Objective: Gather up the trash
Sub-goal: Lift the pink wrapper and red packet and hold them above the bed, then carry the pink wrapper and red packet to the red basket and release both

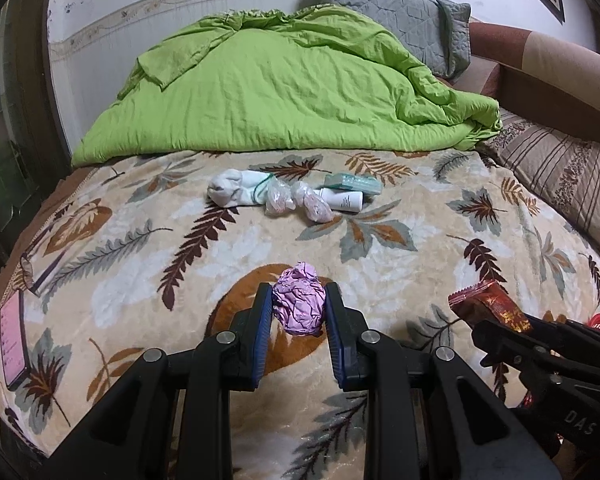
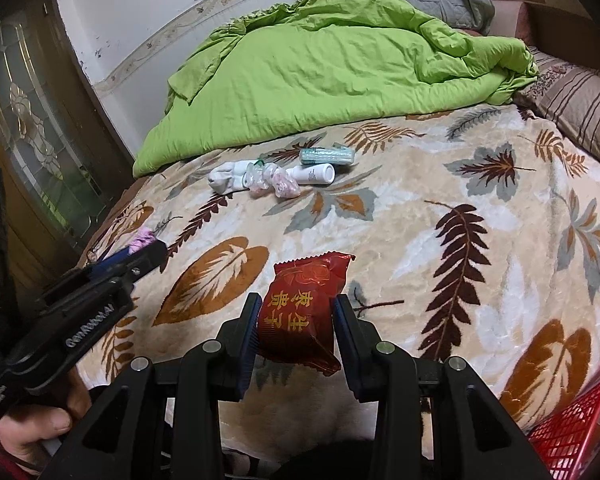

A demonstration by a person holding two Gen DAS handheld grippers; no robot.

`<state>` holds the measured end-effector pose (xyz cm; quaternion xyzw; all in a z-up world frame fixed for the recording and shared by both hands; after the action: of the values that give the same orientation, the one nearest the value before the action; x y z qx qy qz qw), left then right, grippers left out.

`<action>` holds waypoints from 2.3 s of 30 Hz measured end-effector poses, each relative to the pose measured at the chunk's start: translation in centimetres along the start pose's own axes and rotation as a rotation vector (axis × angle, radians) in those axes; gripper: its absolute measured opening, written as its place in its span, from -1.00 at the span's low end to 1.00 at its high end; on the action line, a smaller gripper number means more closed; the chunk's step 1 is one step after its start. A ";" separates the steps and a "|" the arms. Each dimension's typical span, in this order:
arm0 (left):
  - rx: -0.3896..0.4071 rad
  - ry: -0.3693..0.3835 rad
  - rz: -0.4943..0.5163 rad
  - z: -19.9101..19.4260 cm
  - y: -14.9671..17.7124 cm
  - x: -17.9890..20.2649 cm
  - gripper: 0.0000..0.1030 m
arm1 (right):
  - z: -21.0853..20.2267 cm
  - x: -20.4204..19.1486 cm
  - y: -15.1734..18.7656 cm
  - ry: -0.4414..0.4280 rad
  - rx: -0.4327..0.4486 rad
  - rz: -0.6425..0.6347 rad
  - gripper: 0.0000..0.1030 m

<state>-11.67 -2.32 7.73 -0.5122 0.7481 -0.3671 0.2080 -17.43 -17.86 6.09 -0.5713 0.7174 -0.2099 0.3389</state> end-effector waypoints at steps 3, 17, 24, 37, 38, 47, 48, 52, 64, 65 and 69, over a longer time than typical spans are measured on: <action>-0.011 0.007 0.007 0.5 0.1 0.1 -0.52 | -0.1 0.0 -0.2 -0.008 0.002 0.006 -0.24; -0.014 0.046 0.054 0.5 -0.3 2.5 -0.52 | -2.6 2.5 -1.1 -0.007 0.041 0.057 -0.24; -0.005 0.059 0.080 0.1 -0.8 4.1 -0.52 | -4.6 4.2 -1.4 -0.006 0.066 0.088 -0.24; -0.002 0.101 0.137 -0.5 -1.4 7.4 -0.52 | -7.6 8.0 -0.6 0.017 0.096 0.159 -0.24; -0.001 0.111 0.139 -0.6 -1.5 7.7 -0.52 | -7.9 8.3 -0.5 0.021 0.097 0.166 -0.24; 0.004 0.214 0.199 -1.7 -2.1 12.7 -0.52 | -11.8 13.5 1.3 0.099 0.128 0.252 -0.24; 0.002 0.234 0.207 -1.8 -2.2 13.6 -0.52 | -12.4 14.2 1.5 0.112 0.129 0.266 -0.24; -0.006 0.315 0.232 -2.3 -2.5 16.6 -0.52 | -15.0 17.6 2.5 0.171 0.146 0.322 -0.24; -0.149 0.643 0.347 -3.1 0.4 29.8 -0.52 | -21.5 26.8 7.1 0.331 0.165 0.518 -0.24; -0.171 0.669 0.355 -3.0 0.9 30.7 -0.52 | -21.8 27.2 7.4 0.337 0.163 0.525 -0.24; -0.288 0.799 0.409 -2.6 3.8 34.8 -0.52 | -22.1 28.1 8.2 0.349 0.159 0.543 -0.20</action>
<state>-29.32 -32.67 8.71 -0.1965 0.8985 -0.3794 -0.1013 -42.35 -44.71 8.58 -0.2864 0.8720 -0.2620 0.2982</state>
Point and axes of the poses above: each gripper's, at about its wrist camera, not at the fingertips, and z roughly the way its jaws point, x to its right, y to its underside, the point moved 4 cm from there along z, roughly the way its jaws point, and after that the axes turned 7 degrees about y, right-handed, at the moved point
